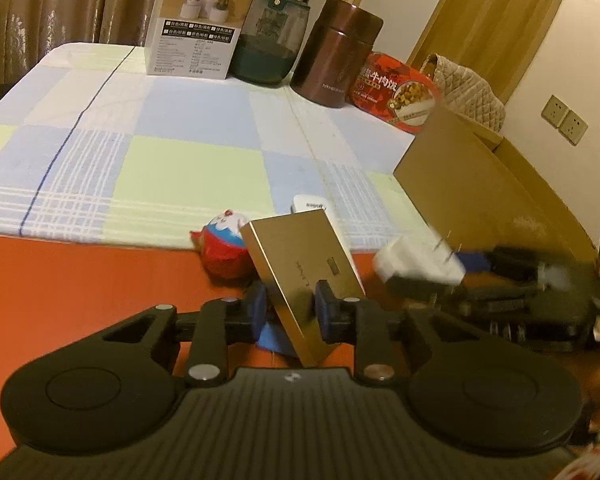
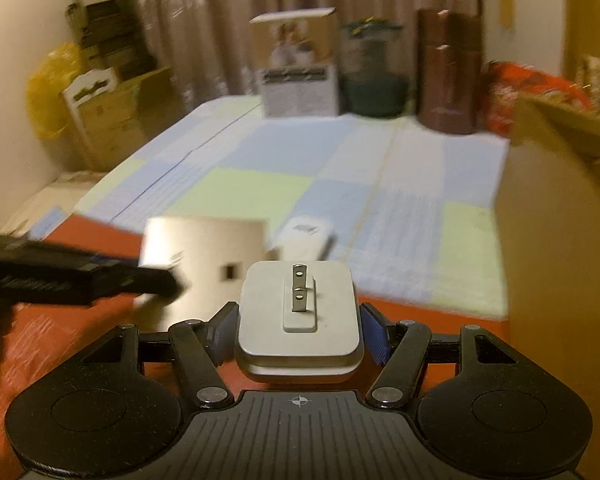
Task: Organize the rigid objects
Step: 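Lift the router panel with the left tool while the right tool lifts the plug adapter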
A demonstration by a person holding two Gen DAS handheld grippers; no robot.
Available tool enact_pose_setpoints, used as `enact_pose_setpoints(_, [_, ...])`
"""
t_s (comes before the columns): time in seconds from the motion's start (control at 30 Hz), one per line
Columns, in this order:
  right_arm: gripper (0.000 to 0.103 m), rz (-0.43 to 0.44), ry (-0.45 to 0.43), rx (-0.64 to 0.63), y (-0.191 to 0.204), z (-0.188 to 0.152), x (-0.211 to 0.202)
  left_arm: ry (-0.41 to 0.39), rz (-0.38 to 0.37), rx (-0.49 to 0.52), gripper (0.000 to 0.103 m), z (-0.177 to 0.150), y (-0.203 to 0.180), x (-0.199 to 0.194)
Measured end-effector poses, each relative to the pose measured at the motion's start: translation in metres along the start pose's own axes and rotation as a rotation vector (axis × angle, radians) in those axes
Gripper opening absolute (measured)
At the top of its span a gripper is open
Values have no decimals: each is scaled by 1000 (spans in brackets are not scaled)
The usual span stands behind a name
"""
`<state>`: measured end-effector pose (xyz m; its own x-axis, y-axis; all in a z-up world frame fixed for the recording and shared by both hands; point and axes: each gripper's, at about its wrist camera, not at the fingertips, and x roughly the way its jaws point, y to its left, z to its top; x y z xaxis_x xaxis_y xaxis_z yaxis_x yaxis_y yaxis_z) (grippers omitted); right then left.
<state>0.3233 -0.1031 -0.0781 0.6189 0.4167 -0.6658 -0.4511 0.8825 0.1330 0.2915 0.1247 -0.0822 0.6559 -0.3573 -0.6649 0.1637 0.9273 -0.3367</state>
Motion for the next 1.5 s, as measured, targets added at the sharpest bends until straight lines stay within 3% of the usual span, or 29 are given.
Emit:
enact_pose_setpoints(0.1, [61,-48,22,-21,-1,0,6,28,-12,21,21,-4,6,-5])
enact_pose_setpoints(0.37, [61,46,95,-81,26,-15,23,37,53,76,26,-13,12,-18])
enact_pose_setpoints(0.47, [61,116,110,-83,35,-17,23,16,85,97,42,-17,9,-26])
enact_pose_setpoints(0.53, [61,171,117,-86,40,-19,22,7,100,100,65,-21,6,-31])
enact_pose_setpoints(0.6, [61,242,128,-84,45,-20,19,-12,120,102,70,-25,2,-36])
enact_pose_setpoints(0.8, [61,127,140,-68,41,-23,8,-14,207,136,83,-38,-16,-33])
enact_pose_setpoints(0.97, [61,95,126,-40,29,-24,-7,-25,318,355,84,-45,-37,-21])
enact_pose_setpoints(1.03, [61,91,122,-38,27,-25,-12,-19,319,394,84,-45,-36,-18])
enact_pose_setpoints(1.2, [61,85,125,-28,24,-27,-12,15,292,339,84,-41,-21,-12])
enact_pose_setpoints(1.5, [61,84,129,-23,25,-27,-9,28,280,331,87,-35,-12,-8])
